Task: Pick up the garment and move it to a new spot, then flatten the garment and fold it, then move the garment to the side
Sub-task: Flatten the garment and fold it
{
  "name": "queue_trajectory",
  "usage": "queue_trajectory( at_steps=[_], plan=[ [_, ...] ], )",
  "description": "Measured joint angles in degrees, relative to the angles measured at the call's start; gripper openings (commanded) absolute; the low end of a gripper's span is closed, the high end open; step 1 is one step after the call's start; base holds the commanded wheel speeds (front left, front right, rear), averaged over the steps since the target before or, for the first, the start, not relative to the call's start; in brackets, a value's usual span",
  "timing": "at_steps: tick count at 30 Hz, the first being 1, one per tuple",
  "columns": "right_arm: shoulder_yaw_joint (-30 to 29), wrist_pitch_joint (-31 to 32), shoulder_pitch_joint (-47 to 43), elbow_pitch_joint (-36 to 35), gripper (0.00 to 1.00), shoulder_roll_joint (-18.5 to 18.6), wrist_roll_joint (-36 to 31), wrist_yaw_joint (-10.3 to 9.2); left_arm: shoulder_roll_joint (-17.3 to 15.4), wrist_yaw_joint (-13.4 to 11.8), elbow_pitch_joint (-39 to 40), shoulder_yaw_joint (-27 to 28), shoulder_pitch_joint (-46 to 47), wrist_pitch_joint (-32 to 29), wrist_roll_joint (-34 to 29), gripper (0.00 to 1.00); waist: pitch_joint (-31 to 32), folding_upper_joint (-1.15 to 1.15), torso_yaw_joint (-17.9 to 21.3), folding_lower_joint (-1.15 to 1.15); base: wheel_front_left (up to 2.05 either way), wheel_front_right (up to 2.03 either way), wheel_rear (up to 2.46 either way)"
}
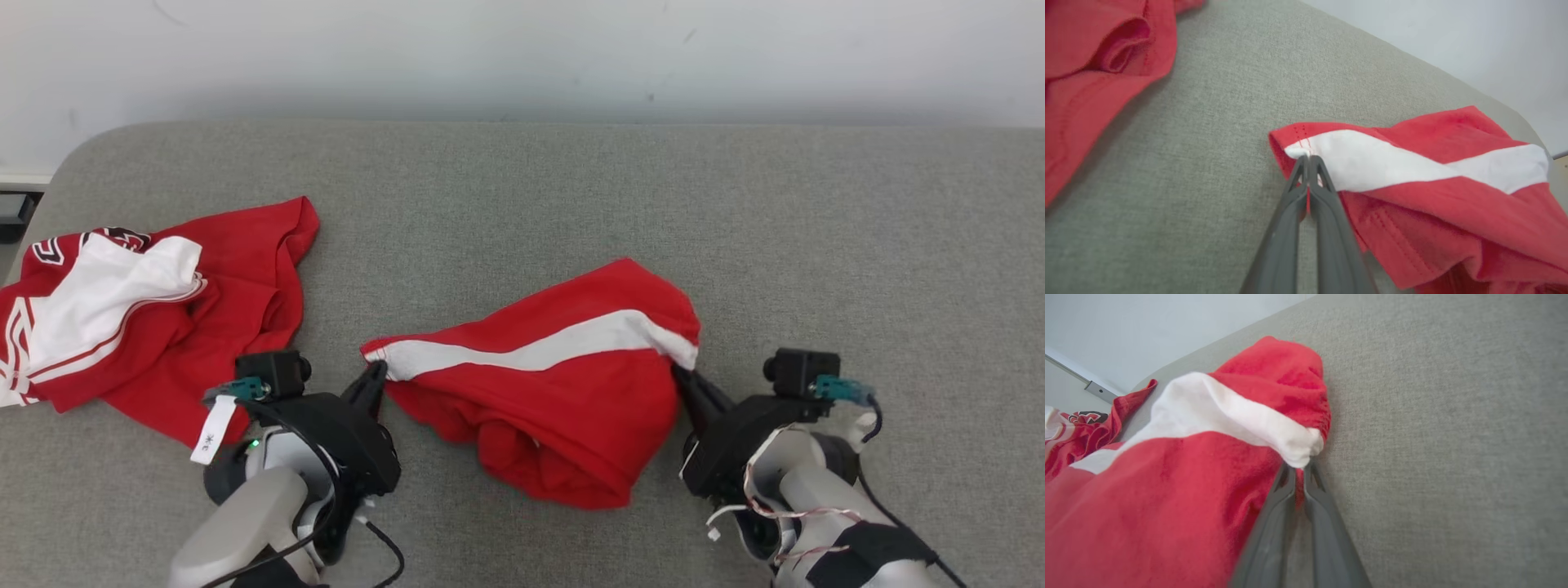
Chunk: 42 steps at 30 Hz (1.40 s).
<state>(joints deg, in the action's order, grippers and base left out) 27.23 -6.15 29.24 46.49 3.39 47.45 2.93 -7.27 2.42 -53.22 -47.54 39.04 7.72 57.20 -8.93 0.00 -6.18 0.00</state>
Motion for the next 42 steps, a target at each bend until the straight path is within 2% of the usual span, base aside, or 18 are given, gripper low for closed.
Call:
queue_trajectory(
  at_steps=[4, 10, 14, 17, 20, 23, 24, 28, 30, 31, 32, 35, 36, 37, 39, 42],
  plan=[
    [-2.7, -2.3, 1.8, 0.5, 0.00, 0.4, 0.1, 0.85, -1.3, -0.7, 1.0, 0.3, 0.6, 3.5, -2.0, 0.00, 0.5, 0.00, 0.1, 0.00, 0.00, 0.00, 0.00],
    [-3.7, -3.9, 4.2, -0.9, 0.00, 3.6, 0.6, 2.29, -2.3, -0.8, 5.3, 0.9, 2.6, 5.4, -3.2, 0.00, 1.7, 0.00, 0.6, 0.00, 0.00, 0.00, 0.00],
    [1.2, 3.8, 7.3, -0.8, 0.00, 6.2, -0.9, 3.70, -2.2, 2.4, 8.1, 1.1, 2.7, 4.3, -2.0, 0.00, 1.9, 0.00, 1.6, 0.00, 0.00, 0.00, 0.00],
    [4.5, 12.1, 10.3, -0.3, 0.00, 7.8, -1.1, 4.14, -2.7, 3.8, 8.4, 0.2, 3.3, -0.2, -0.9, 0.00, 1.6, 0.00, 2.4, 0.00, 0.00, 0.00, 0.00],
    [6.6, 20.6, 13.8, 0.0, 0.00, 8.6, -0.5, 4.15, -4.2, 4.6, 9.0, -3.4, 5.1, -7.2, -0.3, 0.00, 0.5, 0.00, 3.1, 0.00, 0.00, 0.00, 0.00],
    [8.2, 29.4, 19.3, 1.7, 0.00, 9.2, -0.4, 4.14, -5.0, 4.7, 9.6, -5.3, 9.3, -15.3, 0.2, 0.00, -1.1, 0.00, 3.7, 0.00, 0.00, 0.00, 0.00],
    [8.9, 35.3, 24.1, 3.6, 0.00, 9.3, -0.7, 4.13, -5.4, 4.7, 9.4, -5.8, 13.9, -21.4, 1.2, 0.00, -2.4, 0.00, 4.1, 0.00, 0.00, 0.00, 0.00],
    [8.5, 42.4, 35.7, 6.0, 0.00, 9.6, -2.1, 0.11, -4.4, 4.7, 6.5, -4.5, 24.1, -32.5, 4.5, 0.00, -5.3, 0.01, 4.8, 0.01, 0.00, 0.00, 0.00],
    [7.5, 40.7, 43.3, 4.9, 0.00, 10.3, -3.6, 0.10, -4.3, 4.3, 5.7, -3.4, 32.2, -31.5, 1.9, 0.00, -6.9, 0.01, 5.0, 0.02, 0.00, 0.00, 0.00],
    [6.7, 38.4, 47.2, 3.6, 0.00, 10.5, -4.4, 0.15, -4.5, 3.3, 5.9, -2.2, 37.0, -29.8, 0.0, 0.00, -7.7, 0.01, 5.0, 0.02, 0.00, 0.00, 0.00],
    [5.6, 34.9, 50.9, 1.8, 0.00, 10.5, -5.0, 0.70, -4.6, 3.3, 6.6, -0.1, 41.4, -27.7, -0.3, 0.00, -8.5, 0.01, 5.1, 0.02, 0.00, 0.00, 0.00],
    [2.2, 20.5, 58.3, -5.1, 0.00, 10.7, -7.8, 1.12, -4.7, -0.1, 10.3, 5.3, 49.0, -16.2, -3.2, 0.00, -10.9, -0.01, 5.1, -0.01, 0.00, 0.00, 0.00],
    [1.3, 17.4, 58.9, -6.0, 0.00, 10.7, -8.4, 1.04, -4.8, -1.9, 11.7, 6.9, 49.4, -11.3, -4.3, 0.00, -11.7, -0.02, 5.0, -0.01, 0.00, 0.00, 0.00],
    [0.9, 14.0, 58.4, -7.0, 0.00, 10.8, -8.7, 1.21, -5.3, -1.9, 13.1, 8.1, 48.7, -7.1, -5.1, 0.00, -12.5, -0.01, 5.0, -0.01, 0.00, 0.00, 0.00],
    [1.0, 8.3, 54.0, -7.8, 0.00, 11.3, -10.4, 1.76, -5.1, -4.0, 14.9, 10.1, 44.5, -1.2, -5.4, 0.00, -13.9, -0.01, 4.8, 0.00, 0.00, 0.00, 0.00],
    [2.5, 1.6, 41.6, -6.3, 0.00, 12.8, -11.2, 2.32, -3.7, -4.1, 15.0, 7.4, 31.2, 3.5, -5.3, 0.00, -15.2, 0.02, 4.1, 0.04, 0.00, 0.00, 0.00]
  ],
)
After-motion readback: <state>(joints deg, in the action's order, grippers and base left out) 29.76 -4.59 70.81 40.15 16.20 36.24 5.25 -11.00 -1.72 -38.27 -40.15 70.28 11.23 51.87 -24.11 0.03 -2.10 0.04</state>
